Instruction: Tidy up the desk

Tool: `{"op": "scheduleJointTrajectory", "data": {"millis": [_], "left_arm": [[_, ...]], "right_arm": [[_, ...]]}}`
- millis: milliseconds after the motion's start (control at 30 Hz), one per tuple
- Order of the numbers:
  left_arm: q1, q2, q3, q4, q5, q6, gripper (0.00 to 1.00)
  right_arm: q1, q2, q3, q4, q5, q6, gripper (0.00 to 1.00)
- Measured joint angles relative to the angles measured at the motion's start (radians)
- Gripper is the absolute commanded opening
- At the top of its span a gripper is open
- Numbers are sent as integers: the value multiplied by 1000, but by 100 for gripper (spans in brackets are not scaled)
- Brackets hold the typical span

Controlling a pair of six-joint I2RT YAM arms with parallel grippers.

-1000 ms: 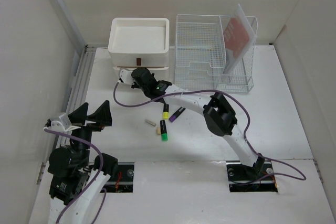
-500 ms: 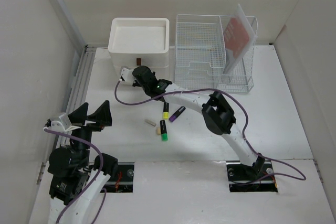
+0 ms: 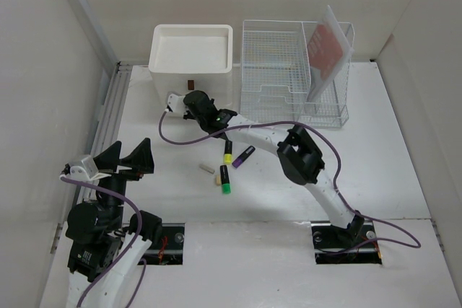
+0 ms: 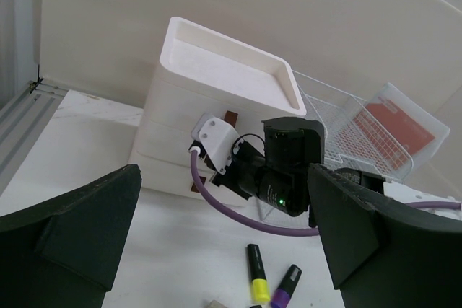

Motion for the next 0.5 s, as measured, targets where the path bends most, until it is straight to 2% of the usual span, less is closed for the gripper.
{"op": "scheduleJointTrajectory", "data": {"millis": [67,233,267,300,333,433,467,500], "left_arm": [[0,0,0,0,0,0,100],[0,0,0,0,0,0,100],[0,1,0,0,0,0,100],[0,2,0,0,0,0,100],[0,7,0,0,-1,0,100],[0,37,0,1,-7,-4,98],[0,53,0,0,-8,-6,96],[1,76,0,2,-10,-11,89]], "right_arm": [[0,-15,-41,20,-13,-3,0],[17,-154,-275,-6,-91,20,2],[26,-190,-308,-35,-127,33,7],[34,-224,-328,-66,-167,48,24],[43,-257,-337,-97,-207,66,31],[64,-370,-349,-154,-306,98,42],[69,-420,-358,-162,-326,109,43],[72,-471,-365,-169,-334,116,46]]}}
